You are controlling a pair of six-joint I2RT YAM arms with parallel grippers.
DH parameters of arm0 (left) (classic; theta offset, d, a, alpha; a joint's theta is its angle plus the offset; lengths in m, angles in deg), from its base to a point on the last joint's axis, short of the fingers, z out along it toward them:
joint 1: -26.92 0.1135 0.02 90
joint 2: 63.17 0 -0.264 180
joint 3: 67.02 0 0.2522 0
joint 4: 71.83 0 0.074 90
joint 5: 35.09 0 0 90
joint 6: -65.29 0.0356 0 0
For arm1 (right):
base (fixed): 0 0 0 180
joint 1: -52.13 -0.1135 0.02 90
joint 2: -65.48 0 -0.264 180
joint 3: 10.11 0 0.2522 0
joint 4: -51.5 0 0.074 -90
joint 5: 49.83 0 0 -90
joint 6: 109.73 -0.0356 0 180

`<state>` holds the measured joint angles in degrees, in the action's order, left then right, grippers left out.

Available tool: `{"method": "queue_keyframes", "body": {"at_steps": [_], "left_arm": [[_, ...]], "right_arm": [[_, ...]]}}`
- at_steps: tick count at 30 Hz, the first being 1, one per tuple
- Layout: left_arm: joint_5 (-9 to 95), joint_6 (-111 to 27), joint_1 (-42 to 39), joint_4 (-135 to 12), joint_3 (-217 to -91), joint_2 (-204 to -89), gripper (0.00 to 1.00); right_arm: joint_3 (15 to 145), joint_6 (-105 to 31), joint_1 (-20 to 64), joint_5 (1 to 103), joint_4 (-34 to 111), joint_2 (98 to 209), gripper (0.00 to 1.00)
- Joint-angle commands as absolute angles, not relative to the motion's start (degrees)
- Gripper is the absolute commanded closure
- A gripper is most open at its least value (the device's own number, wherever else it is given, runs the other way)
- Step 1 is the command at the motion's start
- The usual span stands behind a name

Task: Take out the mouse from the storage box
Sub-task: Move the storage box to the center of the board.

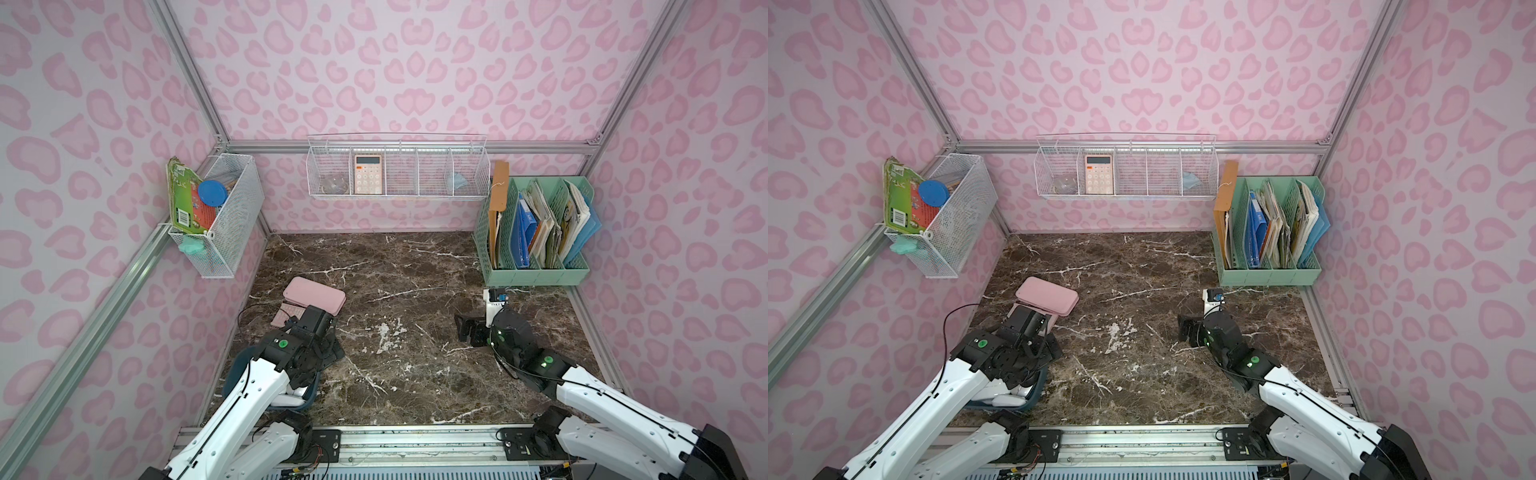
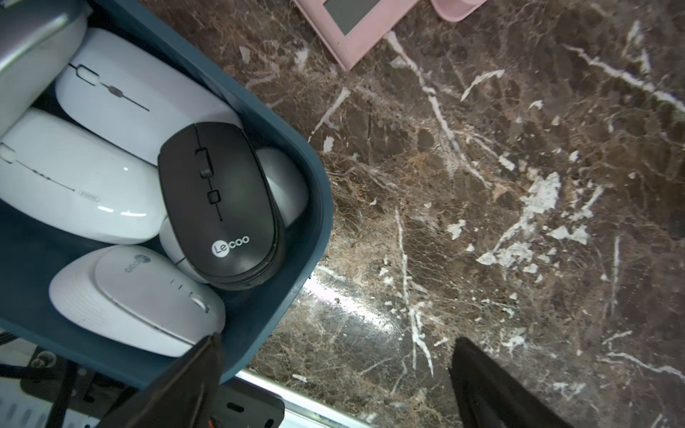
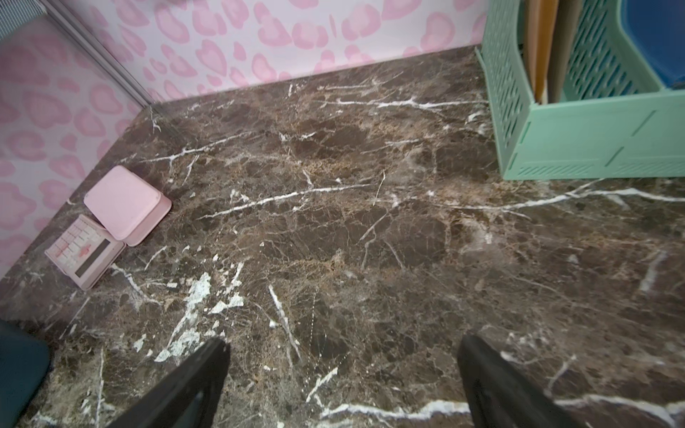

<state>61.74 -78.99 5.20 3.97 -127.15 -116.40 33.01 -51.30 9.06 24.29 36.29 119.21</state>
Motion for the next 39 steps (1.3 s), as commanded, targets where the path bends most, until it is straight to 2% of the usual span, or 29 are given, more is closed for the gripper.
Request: {"method": "queue_keyframes", "body": {"at_steps": [1,11,22,30,39], "left_arm": [[59.3,-78.73,5.03,-0.85,-125.61,-118.2,0.01],[59.39,-78.12,5.1,-6.77,-124.57,-125.78,0.01],[54.55,-78.62,4.35,-12.65,-124.0,-130.2,0.01],[55.4,-83.25,-5.04,-15.84,-128.43,-136.06,0.01],[55.04,-85.3,-17.72,-19.22,-140.5,-150.52,0.01]], "right_arm": [[34.47,-52.16,6.26,22.67,37.65,122.19,0.0],[35.9,-52.69,-2.16,17.53,37.64,128.78,0.0],[35.91,-53.17,-4.56,11.57,34.85,128.96,0.0],[34.46,-54.15,-4.56,7.72,34.25,125.66,0.0],[32.49,-56.33,-4.23,4.82,32.74,121.44,0.0]]}}
